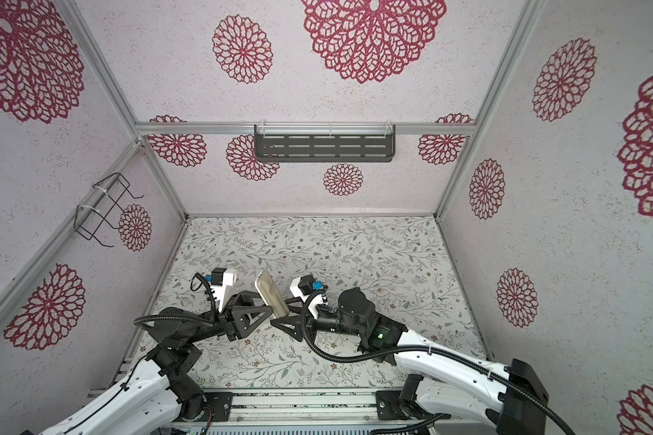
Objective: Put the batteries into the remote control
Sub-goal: 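Grasp the remote's display end with the left gripper while the right gripper holds it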
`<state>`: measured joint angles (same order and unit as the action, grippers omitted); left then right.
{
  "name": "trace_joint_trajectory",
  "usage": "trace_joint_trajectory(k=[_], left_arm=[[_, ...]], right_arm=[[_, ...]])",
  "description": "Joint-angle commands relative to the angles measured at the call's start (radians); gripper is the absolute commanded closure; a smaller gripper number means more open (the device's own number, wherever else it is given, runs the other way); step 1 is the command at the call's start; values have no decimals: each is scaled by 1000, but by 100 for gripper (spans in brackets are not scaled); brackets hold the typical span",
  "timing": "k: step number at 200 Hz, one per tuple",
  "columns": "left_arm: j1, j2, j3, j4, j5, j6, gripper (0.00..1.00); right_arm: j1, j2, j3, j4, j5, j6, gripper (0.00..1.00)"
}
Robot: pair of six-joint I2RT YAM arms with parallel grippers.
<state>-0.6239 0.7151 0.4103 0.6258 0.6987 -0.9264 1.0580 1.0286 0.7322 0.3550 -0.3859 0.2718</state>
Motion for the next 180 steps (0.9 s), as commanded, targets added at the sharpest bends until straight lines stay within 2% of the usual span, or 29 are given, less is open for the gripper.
trace_joint_trajectory(k=[1,54,88,180], left_arm=[[-27,14,29,22,6,29,40],[-27,5,35,-45,-29,59,27],[-27,-2,39,-80,-52,81,26],[-32,-13,33,-78,-39,74,47]], right_arm=[[22,11,32,41,-116,9,100],[23,-4,24,44,-116,10,100],[22,-7,22,46,-116,10,100],[22,5,11,70,-129,17,100]])
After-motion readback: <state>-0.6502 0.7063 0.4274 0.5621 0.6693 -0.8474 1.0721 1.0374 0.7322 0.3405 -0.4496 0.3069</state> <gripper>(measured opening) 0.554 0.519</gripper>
